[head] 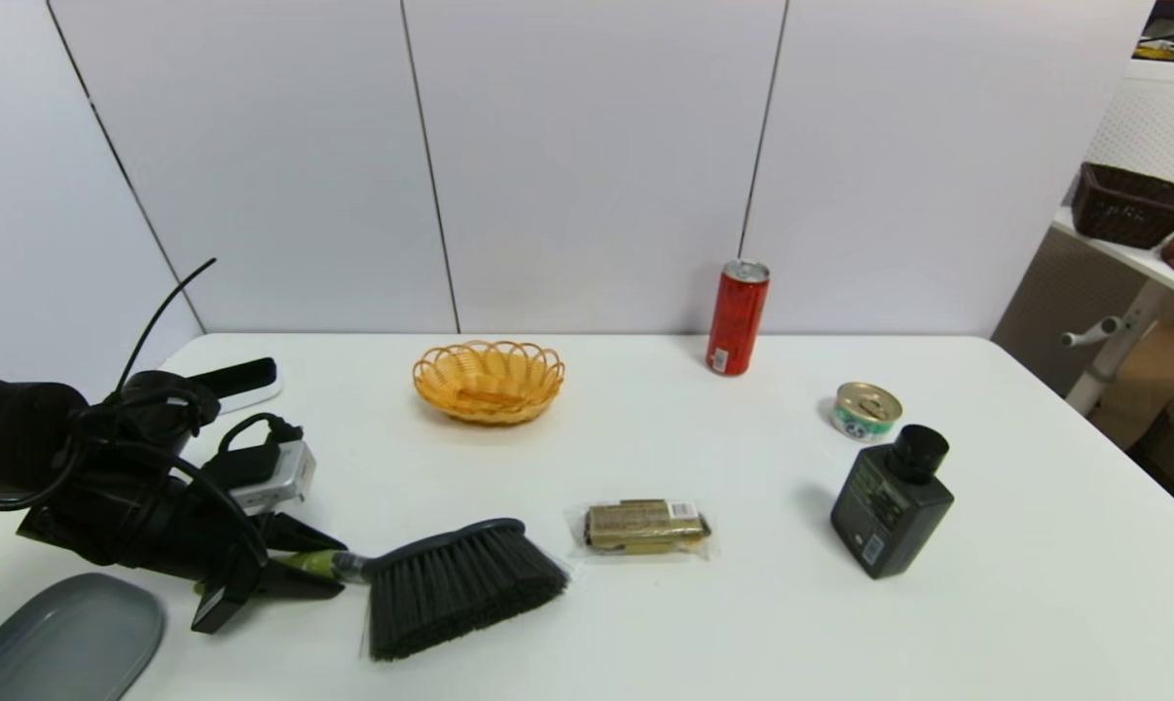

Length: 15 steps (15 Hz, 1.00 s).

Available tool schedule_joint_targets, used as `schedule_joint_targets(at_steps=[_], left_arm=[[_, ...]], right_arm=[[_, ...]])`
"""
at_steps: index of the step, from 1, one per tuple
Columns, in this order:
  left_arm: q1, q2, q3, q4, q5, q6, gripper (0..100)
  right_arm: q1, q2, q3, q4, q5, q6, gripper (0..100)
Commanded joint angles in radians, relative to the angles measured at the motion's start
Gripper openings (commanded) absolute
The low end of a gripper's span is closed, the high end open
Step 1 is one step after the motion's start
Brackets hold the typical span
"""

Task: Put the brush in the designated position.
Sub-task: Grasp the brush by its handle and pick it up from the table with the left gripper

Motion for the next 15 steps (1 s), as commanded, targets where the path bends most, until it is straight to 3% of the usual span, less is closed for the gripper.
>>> schedule_joint_targets(at_steps=[1,10,15], left_arm=[[-0.001,-0.049,-0.02,0.001,-0.022,-0.03,0],[0.002,-0.212,-0.142,-0.007,-0.187,-0.384,0],[0.004,-0.223,-0.147,-0.01,-0.187,-0.407,0]], right_arm=[[0.0,0.001,0.002,0.0,0.001,-0.001,100],[0.0,0.001,0.002,0.0,0.001,-0.001,100],[0.0,0.001,0.002,0.0,0.001,-0.001,100]])
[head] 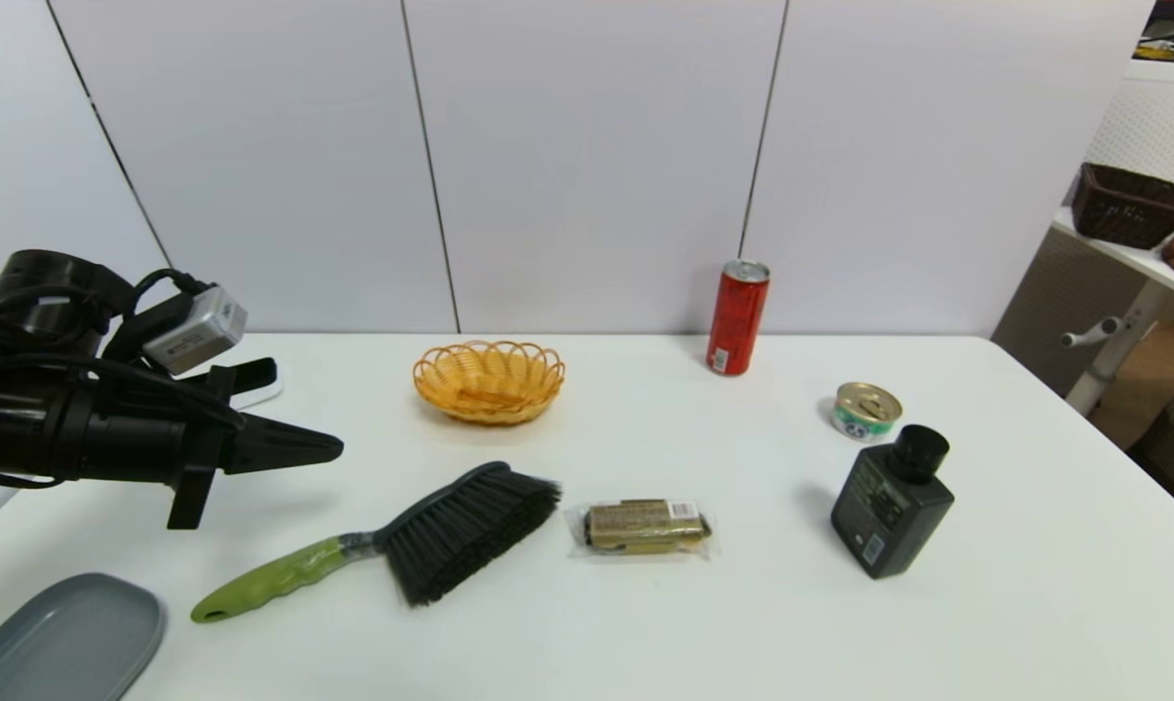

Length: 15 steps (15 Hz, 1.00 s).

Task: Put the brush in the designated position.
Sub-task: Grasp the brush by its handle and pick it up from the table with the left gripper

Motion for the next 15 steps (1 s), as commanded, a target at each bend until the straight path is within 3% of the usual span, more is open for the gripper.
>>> schedule_joint_targets(at_steps=[1,3,4,9,15], left_arm=[[0.001,-0.012,0.004,0.002,-0.003,0.017,0],[-0.001,-0.012,0.013,0.004,0.001,0.02,0],[0.001,-0.01,0.022,0.004,0.003,0.022,100],[-0.001,0.022,0.05,0.002,0.029,0.074,100],[-0.001,0.141,0.058,0.013,0.067,0.312,100]], right_arm=[[0.0,0.001,0.002,0.0,0.001,-0.001,100],[0.0,0.001,0.002,0.0,0.001,-0.001,100],[0.0,0.001,0.002,0.0,0.001,-0.001,100],[0.0,0.001,0.002,0.0,0.001,-0.001,100],[0.0,0.001,0.002,0.0,0.001,-0.001,100]])
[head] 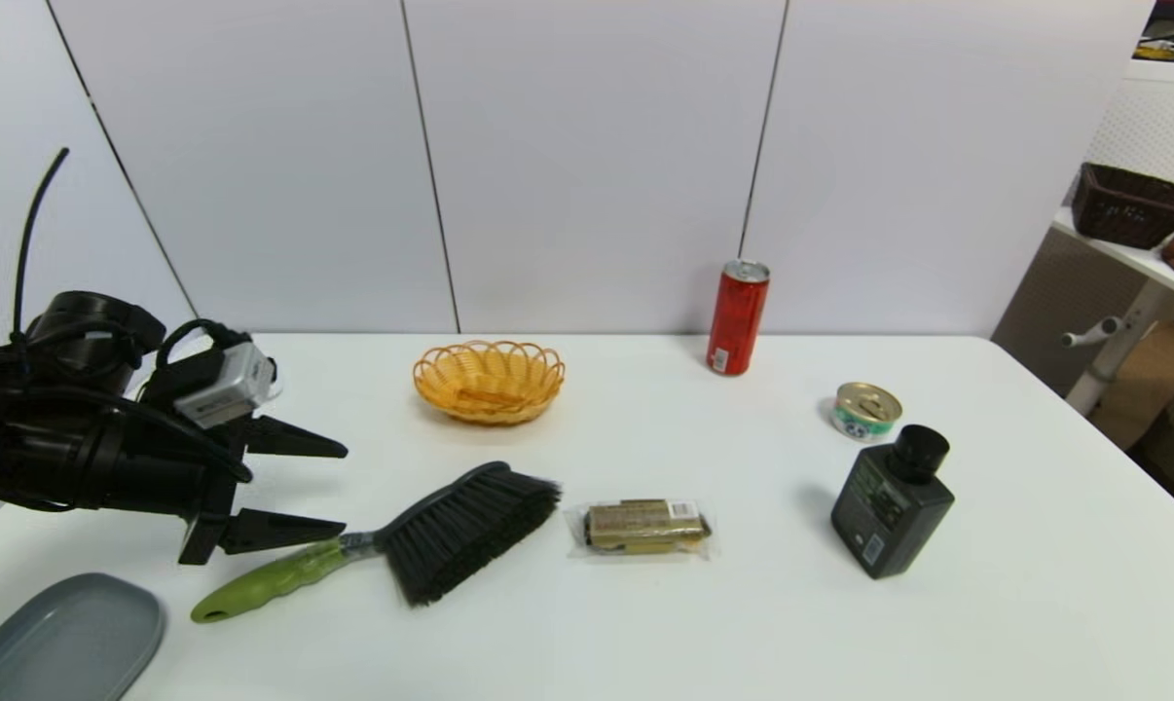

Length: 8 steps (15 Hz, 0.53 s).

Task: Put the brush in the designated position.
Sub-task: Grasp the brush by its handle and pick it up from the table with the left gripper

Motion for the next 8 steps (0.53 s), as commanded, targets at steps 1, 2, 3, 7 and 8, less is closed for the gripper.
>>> schedule_joint_targets(at_steps=[1,2,3,7,8], left_arm=[[0.0,0.095,0.008,0.005,0.022,0.135,100],[0.0,0.108,0.008,0.005,0.028,0.167,100],[0.0,0.119,0.008,0.005,0.028,0.194,100],[-0.023,0.139,0.008,0.006,0.027,0.234,100],[-0.032,0.148,0.008,0.005,0.028,0.234,100]], right_arm=[[0.0,0.001,0.002,0.0,0.001,0.0,100],[0.0,0.001,0.002,0.0,0.001,0.0,100],[0.0,0.001,0.002,0.0,0.001,0.0,100],[0.0,0.001,0.002,0.0,0.001,0.0,100],[0.0,0.001,0.002,0.0,0.001,0.0,100]])
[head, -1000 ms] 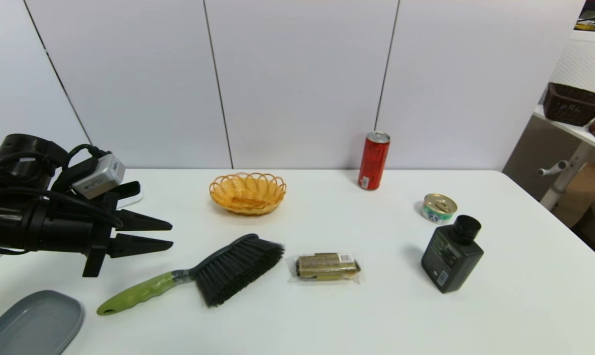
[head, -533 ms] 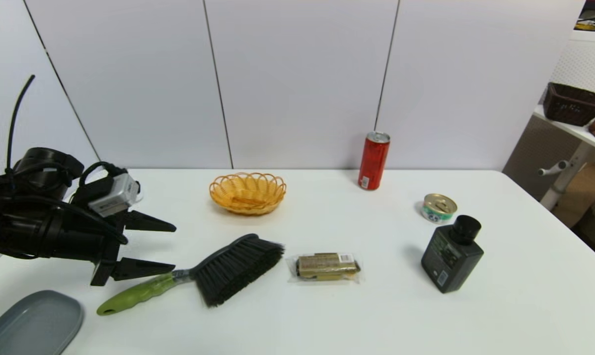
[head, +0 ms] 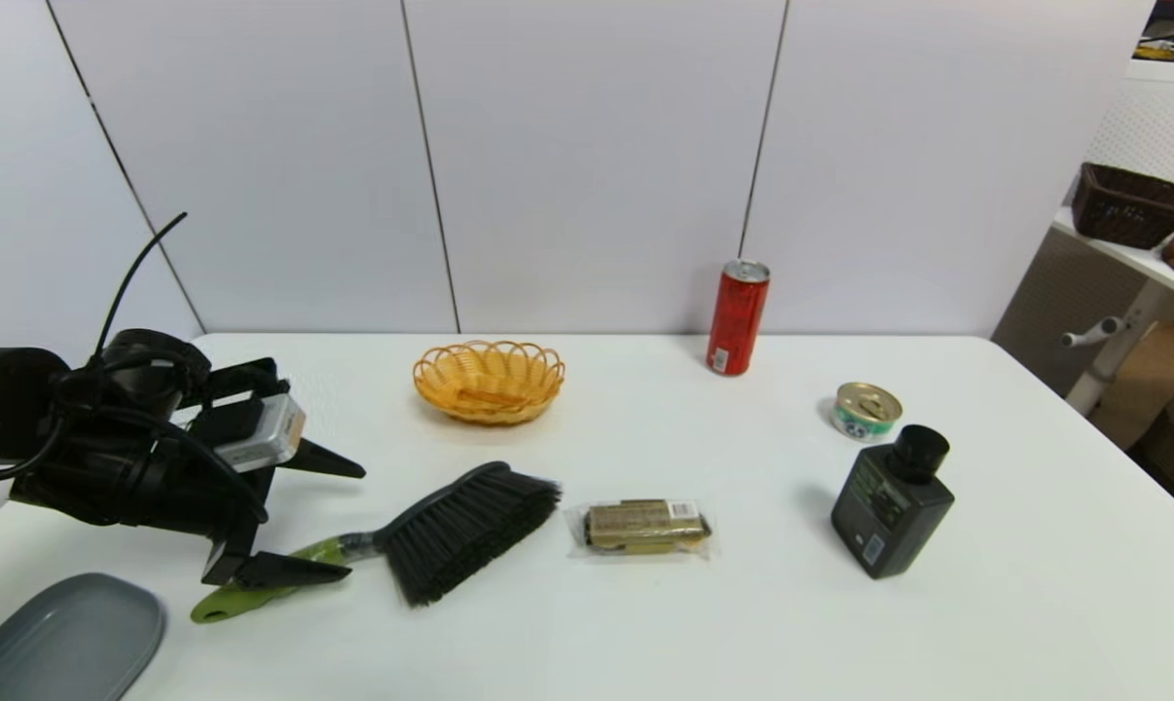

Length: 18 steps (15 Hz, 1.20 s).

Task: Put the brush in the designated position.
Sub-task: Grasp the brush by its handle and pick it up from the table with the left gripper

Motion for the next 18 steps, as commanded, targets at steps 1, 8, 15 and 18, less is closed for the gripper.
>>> schedule_joint_targets(at_steps=[1,8,15,18], left_arm=[[-0.034,0.035,0.0,0.002,-0.003,0.014,100],[-0.098,0.081,-0.003,-0.004,0.0,0.017,100],[-0.097,0.103,-0.005,-0.006,0.006,0.016,0],[-0.097,0.112,-0.006,-0.003,0.006,0.014,0]], right_arm=[[0.0,0.001,0.002,0.0,0.001,0.0,100],[0.0,0.001,0.002,0.0,0.001,0.0,100],[0.0,0.001,0.002,0.0,0.001,0.0,100],[0.0,0.001,0.002,0.0,0.001,0.0,100]])
